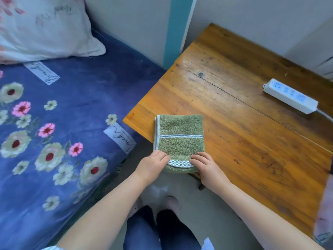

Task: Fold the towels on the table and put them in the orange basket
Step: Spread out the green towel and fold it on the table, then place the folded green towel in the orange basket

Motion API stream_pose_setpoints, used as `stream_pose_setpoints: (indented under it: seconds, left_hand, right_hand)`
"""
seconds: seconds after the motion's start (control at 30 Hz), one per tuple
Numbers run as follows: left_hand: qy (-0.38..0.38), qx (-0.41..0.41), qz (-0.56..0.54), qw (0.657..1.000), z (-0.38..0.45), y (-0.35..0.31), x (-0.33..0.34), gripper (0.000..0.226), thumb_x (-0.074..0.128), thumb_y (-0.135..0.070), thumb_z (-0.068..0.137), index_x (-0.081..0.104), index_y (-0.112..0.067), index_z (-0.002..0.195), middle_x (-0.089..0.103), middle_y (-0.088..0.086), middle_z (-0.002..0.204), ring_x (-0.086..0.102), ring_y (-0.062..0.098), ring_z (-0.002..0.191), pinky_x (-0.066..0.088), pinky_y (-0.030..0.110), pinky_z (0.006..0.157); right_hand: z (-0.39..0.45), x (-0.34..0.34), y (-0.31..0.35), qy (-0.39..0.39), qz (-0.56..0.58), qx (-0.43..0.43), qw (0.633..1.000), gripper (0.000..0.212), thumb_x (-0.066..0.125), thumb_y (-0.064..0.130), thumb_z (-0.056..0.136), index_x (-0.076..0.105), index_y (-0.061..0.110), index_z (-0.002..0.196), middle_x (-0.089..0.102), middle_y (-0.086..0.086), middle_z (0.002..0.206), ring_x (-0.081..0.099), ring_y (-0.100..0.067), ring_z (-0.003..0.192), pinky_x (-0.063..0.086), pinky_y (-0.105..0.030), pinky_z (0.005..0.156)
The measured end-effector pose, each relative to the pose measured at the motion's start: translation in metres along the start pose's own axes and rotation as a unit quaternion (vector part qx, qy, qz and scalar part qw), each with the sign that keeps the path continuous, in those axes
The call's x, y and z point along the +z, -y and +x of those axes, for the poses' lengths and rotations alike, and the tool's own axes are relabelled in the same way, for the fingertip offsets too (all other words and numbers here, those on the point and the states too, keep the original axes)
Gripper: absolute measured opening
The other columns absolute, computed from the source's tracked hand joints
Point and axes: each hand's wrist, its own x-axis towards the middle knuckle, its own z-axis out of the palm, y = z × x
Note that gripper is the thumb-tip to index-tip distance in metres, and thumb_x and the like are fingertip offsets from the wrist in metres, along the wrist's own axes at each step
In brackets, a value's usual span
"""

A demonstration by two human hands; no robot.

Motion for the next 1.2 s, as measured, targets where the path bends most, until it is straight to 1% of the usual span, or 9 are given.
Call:
stream_pose_setpoints:
  seconds: [0.03, 0.1, 0.13, 0.2, 0.37, 0.53, 0.83, 1.0, 1.2]
  left_hand:
    - [0.003, -0.012, -0.022, 1.000, -0.004, 0.001, -0.001, 0.052, 0.083, 0.004, 0.031, 0.072, -0.007, 0.081, 0.068, 0.002, 0.076, 0.045, 0.012, 0.084, 0.041, 0.019, 0.032]
    - [0.036, -0.053, -0.062, 0.996, -0.014, 0.009, 0.003, 0.049, 0.071, -0.002, 0.064, 0.060, -0.006, 0.112, 0.061, 0.007, 0.109, 0.042, 0.015, 0.109, 0.052, 0.025, 0.068]
    - [0.057, -0.079, -0.092, 0.991, -0.020, 0.013, 0.002, 0.047, 0.060, -0.004, 0.075, 0.051, -0.008, 0.122, 0.054, 0.006, 0.119, 0.039, 0.016, 0.118, 0.045, 0.026, 0.085]
    - [0.048, -0.132, -0.162, 0.977, -0.052, 0.029, -0.019, 0.046, 0.053, -0.004, 0.080, 0.047, -0.008, 0.125, 0.050, 0.004, 0.123, 0.039, 0.016, 0.120, 0.032, 0.021, 0.093]
    - [-0.103, -0.245, -0.238, 0.934, -0.101, 0.059, -0.073, 0.036, 0.058, 0.006, 0.073, 0.056, 0.002, 0.109, 0.058, 0.015, 0.110, 0.050, 0.027, 0.106, 0.028, 0.016, 0.078]
    - [-0.222, -0.356, -0.245, 0.874, -0.196, 0.113, -0.132, 0.030, 0.058, 0.007, 0.073, 0.055, -0.001, 0.102, 0.057, 0.009, 0.094, 0.051, 0.024, 0.087, 0.026, 0.021, 0.064]
    - [-0.260, -0.401, -0.173, 0.861, -0.414, 0.188, -0.214, 0.038, 0.068, 0.006, 0.070, 0.058, 0.003, 0.106, 0.055, 0.018, 0.109, 0.054, 0.031, 0.102, 0.033, 0.021, 0.078]
    - [-0.335, -0.465, -0.134, 0.809, -0.500, 0.231, -0.260, 0.046, 0.058, 0.012, 0.071, 0.053, 0.001, 0.115, 0.058, 0.019, 0.116, 0.054, 0.033, 0.108, 0.032, 0.027, 0.081]
    - [-0.376, -0.502, -0.154, 0.764, -0.549, 0.294, -0.300, 0.049, 0.062, 0.004, 0.077, 0.045, -0.007, 0.122, 0.059, 0.013, 0.117, 0.058, 0.032, 0.098, 0.037, 0.028, 0.070]
  right_hand:
    - [-0.003, 0.002, 0.003, 0.007, 0.025, 0.005, 1.000, 0.050, 0.051, -0.024, 0.068, 0.060, -0.004, 0.113, 0.057, -0.016, 0.125, 0.042, -0.038, 0.124, 0.036, -0.041, 0.102]
    - [-0.007, 0.001, 0.009, 0.002, 0.061, 0.027, 0.998, 0.050, 0.045, -0.024, 0.068, 0.061, -0.005, 0.111, 0.057, -0.015, 0.125, 0.042, -0.033, 0.124, 0.030, -0.032, 0.104]
    - [-0.009, 0.000, 0.013, -0.005, 0.079, 0.033, 0.996, 0.050, 0.044, -0.024, 0.067, 0.061, -0.005, 0.110, 0.058, -0.015, 0.123, 0.044, -0.031, 0.123, 0.028, -0.028, 0.103]
    - [-0.003, 0.001, 0.048, -0.015, 0.102, 0.025, 0.994, 0.049, 0.044, -0.022, 0.067, 0.062, -0.004, 0.110, 0.059, -0.014, 0.120, 0.048, -0.027, 0.121, 0.028, -0.022, 0.101]
    - [0.025, -0.020, 0.126, -0.022, 0.149, 0.003, 0.989, 0.053, 0.041, -0.004, 0.057, 0.060, -0.009, 0.107, 0.062, -0.020, 0.110, 0.057, -0.030, 0.109, 0.039, -0.022, 0.090]
    - [0.064, 0.004, 0.246, -0.067, 0.125, -0.081, 0.986, 0.054, 0.057, -0.017, 0.067, 0.048, -0.011, 0.121, 0.054, -0.026, 0.121, 0.051, -0.036, 0.117, 0.031, -0.018, 0.091]
    - [0.080, 0.062, 0.476, -0.050, 0.107, -0.202, 0.972, 0.045, 0.063, -0.015, 0.068, 0.056, -0.009, 0.112, 0.059, -0.023, 0.111, 0.056, -0.034, 0.105, 0.036, -0.022, 0.081]
    - [0.109, 0.061, 0.595, -0.031, 0.119, -0.263, 0.957, 0.042, 0.067, -0.006, 0.069, 0.057, -0.005, 0.110, 0.060, -0.021, 0.106, 0.056, -0.032, 0.099, 0.038, -0.031, 0.075]
    - [0.159, 0.063, 0.686, 0.003, 0.259, -0.236, 0.937, 0.042, 0.063, 0.002, 0.079, 0.049, 0.013, 0.117, 0.053, 0.012, 0.088, 0.052, -0.016, 0.089, 0.042, -0.023, 0.069]
